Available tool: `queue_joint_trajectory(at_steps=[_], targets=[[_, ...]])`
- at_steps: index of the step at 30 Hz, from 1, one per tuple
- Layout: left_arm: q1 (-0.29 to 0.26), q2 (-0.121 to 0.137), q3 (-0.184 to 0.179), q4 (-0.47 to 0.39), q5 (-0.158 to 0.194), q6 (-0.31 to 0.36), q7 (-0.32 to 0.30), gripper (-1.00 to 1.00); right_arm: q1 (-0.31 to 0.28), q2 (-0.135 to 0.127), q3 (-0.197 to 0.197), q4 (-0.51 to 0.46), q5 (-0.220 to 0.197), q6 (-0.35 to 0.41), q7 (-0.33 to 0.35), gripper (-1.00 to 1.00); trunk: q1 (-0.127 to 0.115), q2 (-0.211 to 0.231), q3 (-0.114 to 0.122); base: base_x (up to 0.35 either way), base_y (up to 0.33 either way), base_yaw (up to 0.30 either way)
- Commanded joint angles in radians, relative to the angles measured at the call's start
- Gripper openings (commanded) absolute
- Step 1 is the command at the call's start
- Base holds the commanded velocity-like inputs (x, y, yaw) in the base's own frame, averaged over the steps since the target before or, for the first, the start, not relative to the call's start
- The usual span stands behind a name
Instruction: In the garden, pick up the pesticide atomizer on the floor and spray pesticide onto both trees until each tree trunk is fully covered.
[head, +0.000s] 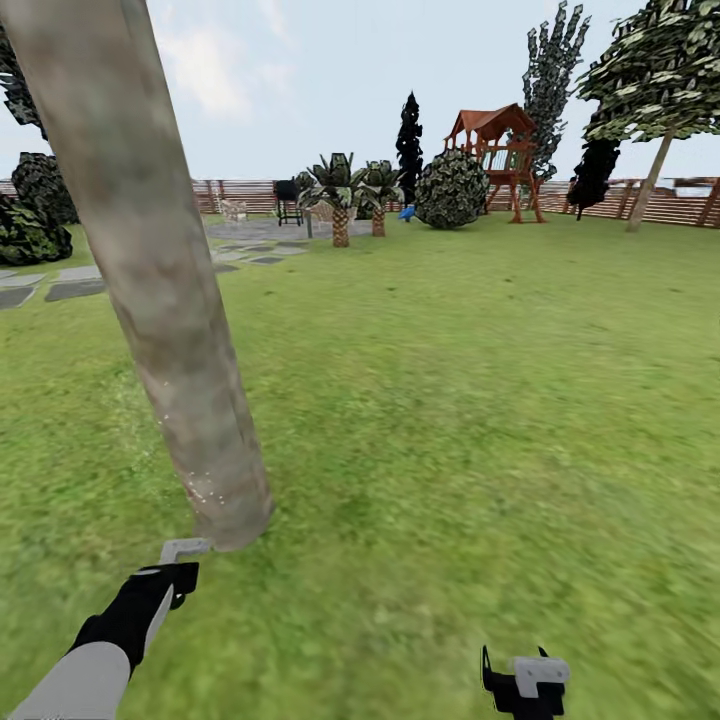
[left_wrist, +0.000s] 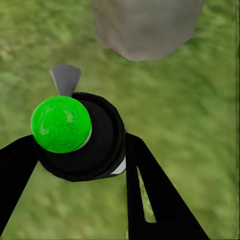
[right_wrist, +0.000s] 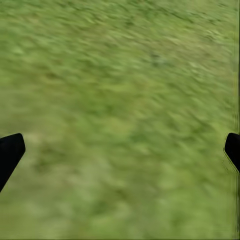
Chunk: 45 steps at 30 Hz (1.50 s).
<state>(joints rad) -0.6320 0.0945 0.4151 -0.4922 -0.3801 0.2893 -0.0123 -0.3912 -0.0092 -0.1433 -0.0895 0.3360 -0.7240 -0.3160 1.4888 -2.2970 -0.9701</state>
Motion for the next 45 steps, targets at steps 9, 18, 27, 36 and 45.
queue_joint_trajectory(at_steps=[9, 18, 27, 36, 45], targets=[[-0.014, -0.004, -0.006, -0.002, 0.002, 0.002, -0.006, -1.00, 0.000, 0.000, 0.000, 0.000, 0.000, 0.000, 0.000, 1.00, 0.000, 0.000, 0.000, -0.035, -0.120, 0.153], [-0.146, 0.035, -0.007, -0.022, 0.002, 0.125, -0.011, -1.00, 0.000, 0.000, -0.001, 0.001, 0.000, 0.000, 0.000, 1.00, 0.000, 0.000, 0.000, 0.000, 0.000, 0.027], [-0.167, -0.011, -0.056, -0.080, 0.000, 0.195, -0.014, -1.00, 0.000, -0.002, -0.001, 0.001, 0.000, 0.000, 0.000, 1.00, 0.000, 0.000, 0.000, 0.046, 0.000, 0.000], [-0.170, 0.004, -0.057, -0.089, -0.003, 0.208, -0.033, -1.00, 0.000, 0.000, 0.001, 0.000, 0.000, 0.000, 0.000, 1.00, 0.000, 0.000, 0.000, 0.265, 0.000, 0.042], [-0.176, 0.024, -0.105, -0.088, 0.002, 0.231, -0.067, -1.00, 0.000, 0.000, 0.001, 0.000, 0.000, 0.000, 0.000, 1.00, 0.000, 0.000, 0.000, 0.004, 0.000, 0.130]])
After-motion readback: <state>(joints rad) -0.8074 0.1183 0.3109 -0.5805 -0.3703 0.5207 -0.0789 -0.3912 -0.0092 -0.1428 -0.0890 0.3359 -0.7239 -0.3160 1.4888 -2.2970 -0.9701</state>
